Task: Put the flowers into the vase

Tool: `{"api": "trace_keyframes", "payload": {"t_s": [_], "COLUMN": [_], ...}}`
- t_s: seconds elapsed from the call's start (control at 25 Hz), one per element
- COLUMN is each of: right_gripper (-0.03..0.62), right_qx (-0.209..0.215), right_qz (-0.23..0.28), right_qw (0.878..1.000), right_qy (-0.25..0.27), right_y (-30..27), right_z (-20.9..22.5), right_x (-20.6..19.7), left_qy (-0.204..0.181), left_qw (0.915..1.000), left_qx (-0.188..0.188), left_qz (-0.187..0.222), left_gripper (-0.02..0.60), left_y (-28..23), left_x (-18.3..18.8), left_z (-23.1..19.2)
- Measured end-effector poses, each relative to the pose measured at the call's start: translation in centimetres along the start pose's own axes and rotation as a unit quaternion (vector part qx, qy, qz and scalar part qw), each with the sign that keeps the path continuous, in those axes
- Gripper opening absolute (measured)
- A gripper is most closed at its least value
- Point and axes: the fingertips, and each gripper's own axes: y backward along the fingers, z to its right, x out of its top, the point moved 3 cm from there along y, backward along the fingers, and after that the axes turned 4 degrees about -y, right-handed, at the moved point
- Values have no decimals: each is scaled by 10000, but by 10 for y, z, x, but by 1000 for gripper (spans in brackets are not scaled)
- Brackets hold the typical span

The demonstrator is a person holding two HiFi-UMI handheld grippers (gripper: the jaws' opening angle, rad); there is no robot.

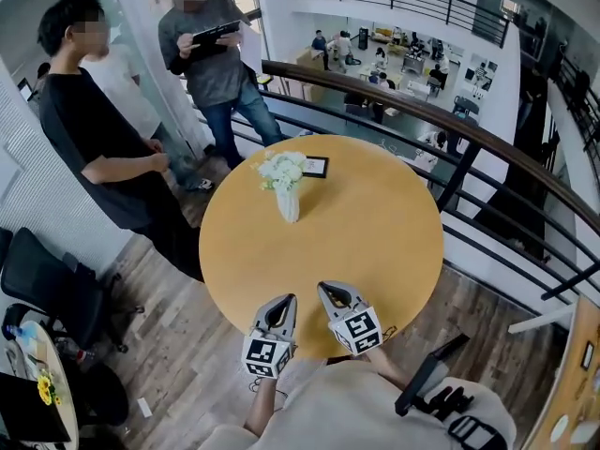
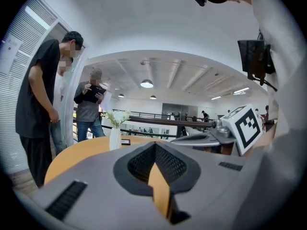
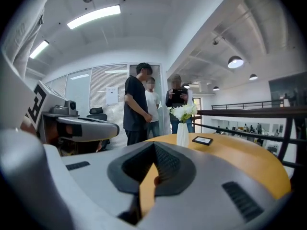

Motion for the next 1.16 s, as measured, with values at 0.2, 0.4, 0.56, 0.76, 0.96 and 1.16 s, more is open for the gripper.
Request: {"api": "trace_keyframes", "payload": {"t_s": [0.2, 0.4, 0.56, 0.76, 0.96, 1.16], "right_gripper": [8, 8, 8, 8, 8, 8], "right_qx": [-101, -180, -275, -239, -76, 12], "right_qz": [-197, -344, -422, -387, -250, -169], "right_qw": [9998, 9992, 9986, 9989, 9993, 9992], "right_qy": [4, 116, 151, 127, 270, 373], "right_y": [44, 81, 106, 117, 121, 119], "right_z": [-50, -94, -109, -111, -101, -91], "right_x": [-24, -38, -45, -47, -32, -19], "left_qy": [55, 207, 254, 223, 152, 84], "left_qw": [9999, 9994, 9990, 9992, 9997, 9999], "left_qx": [-130, -263, -366, -324, -177, -73], "left_qz": [98, 113, 102, 25, 25, -38], "left_gripper": [6, 6, 6, 6, 6, 6], "left_y": [47, 85, 104, 112, 110, 107], "left_x": [-12, -20, -20, -22, -12, -8], "left_z": [27, 49, 65, 78, 87, 94]}}
